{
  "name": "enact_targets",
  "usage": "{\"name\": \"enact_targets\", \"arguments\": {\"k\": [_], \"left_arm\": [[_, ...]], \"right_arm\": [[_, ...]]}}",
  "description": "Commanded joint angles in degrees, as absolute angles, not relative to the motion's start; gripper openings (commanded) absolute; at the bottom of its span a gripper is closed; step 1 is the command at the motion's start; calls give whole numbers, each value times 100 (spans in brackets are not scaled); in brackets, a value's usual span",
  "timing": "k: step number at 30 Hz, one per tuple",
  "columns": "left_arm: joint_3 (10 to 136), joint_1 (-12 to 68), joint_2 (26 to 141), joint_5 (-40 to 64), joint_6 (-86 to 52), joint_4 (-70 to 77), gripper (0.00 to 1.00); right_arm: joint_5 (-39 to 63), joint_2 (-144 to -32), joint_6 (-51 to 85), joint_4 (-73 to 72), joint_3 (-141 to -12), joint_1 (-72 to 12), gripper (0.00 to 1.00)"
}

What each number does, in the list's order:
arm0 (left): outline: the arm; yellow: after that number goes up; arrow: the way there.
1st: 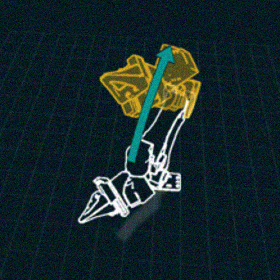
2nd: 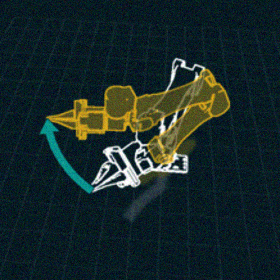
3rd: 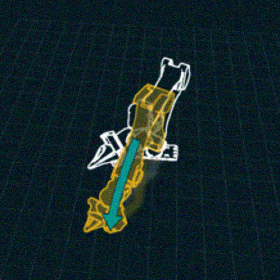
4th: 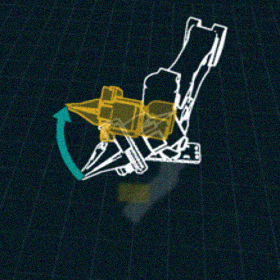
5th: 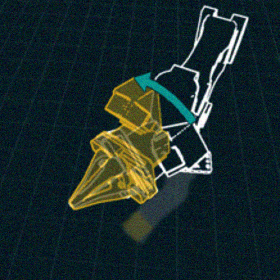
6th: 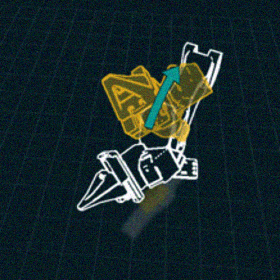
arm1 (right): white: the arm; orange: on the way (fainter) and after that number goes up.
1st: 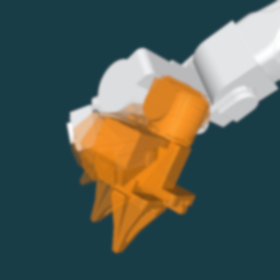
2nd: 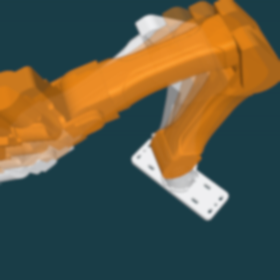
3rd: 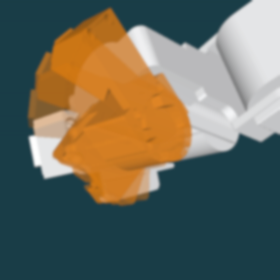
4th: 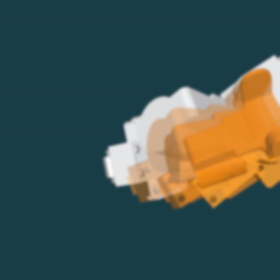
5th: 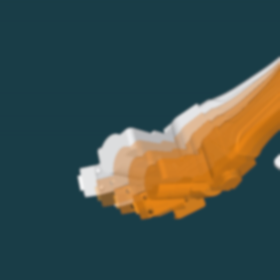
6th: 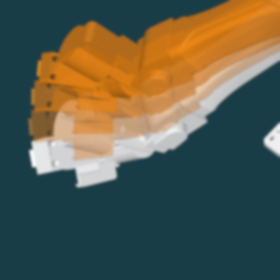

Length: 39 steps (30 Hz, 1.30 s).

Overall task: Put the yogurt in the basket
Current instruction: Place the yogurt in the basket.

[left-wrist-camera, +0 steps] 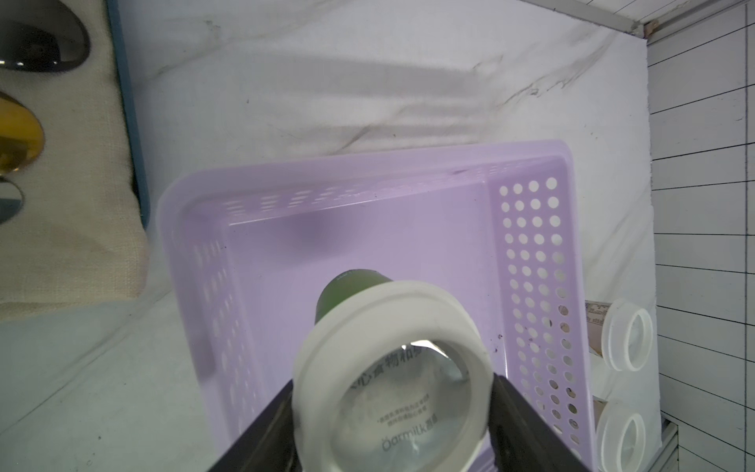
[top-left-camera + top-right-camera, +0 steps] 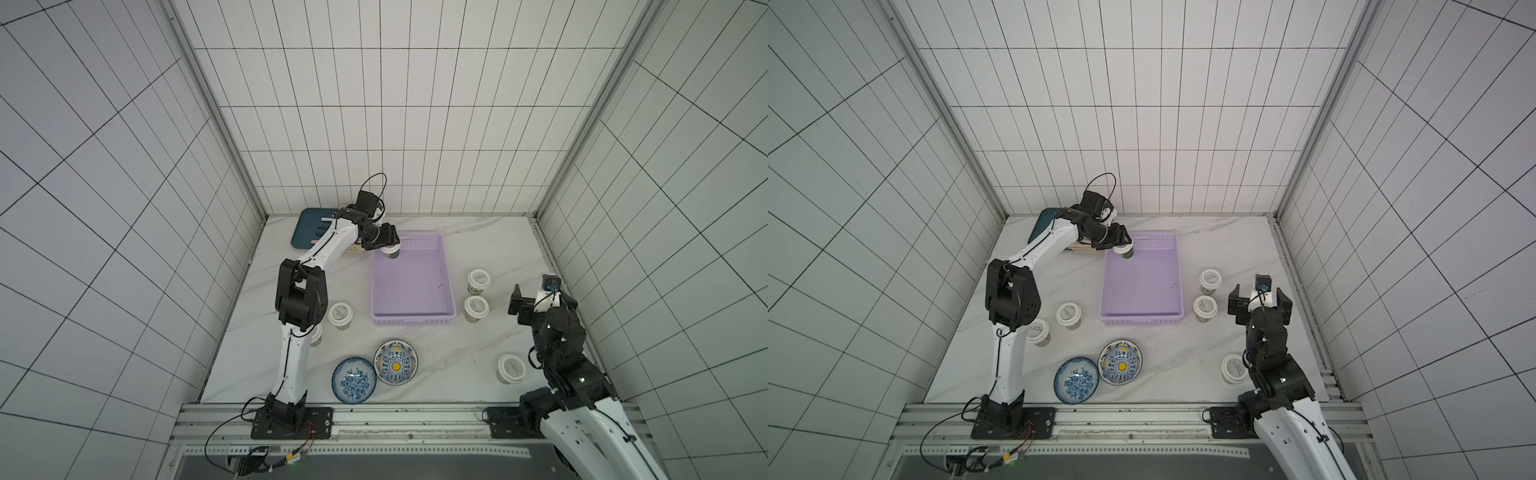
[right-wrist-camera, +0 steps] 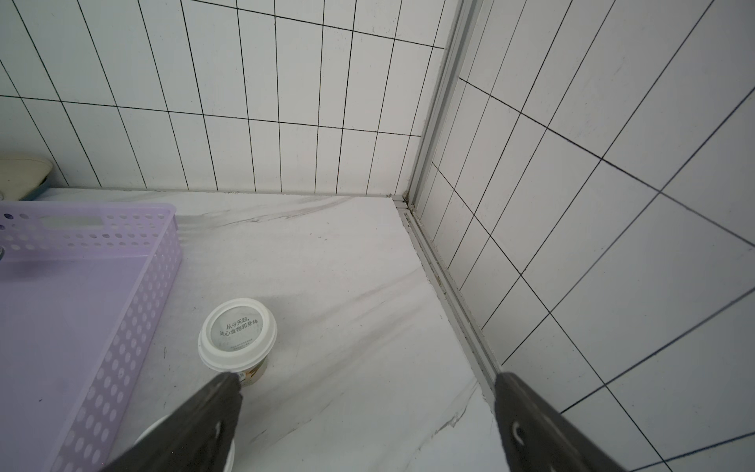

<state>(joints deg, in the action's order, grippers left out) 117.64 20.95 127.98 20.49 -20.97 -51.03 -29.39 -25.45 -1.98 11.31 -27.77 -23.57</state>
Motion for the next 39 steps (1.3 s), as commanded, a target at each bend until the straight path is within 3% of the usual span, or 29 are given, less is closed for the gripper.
{"name": "enact_targets", "arguments": {"k": [1,22,30,39], "left_arm": [[11944,2118,13026,1828,-2013,-5167,70],[12307,2280,13588,1301,-1918,-5315,71],[12249,2332,13268,1137,-1905,-5327,86],[12042,2364,12555,1010,-1908,-5319,96]], "right_arm": [[-2914,-2533,-215,995,-2654,-2303,99],[-2902,-2497,-213,999,-2646,-2303,99],[-2989,-2482,-228,1002,-2643,-2294,99],[-2992,-2444,-233,1005,-2654,-2294,99]]}}
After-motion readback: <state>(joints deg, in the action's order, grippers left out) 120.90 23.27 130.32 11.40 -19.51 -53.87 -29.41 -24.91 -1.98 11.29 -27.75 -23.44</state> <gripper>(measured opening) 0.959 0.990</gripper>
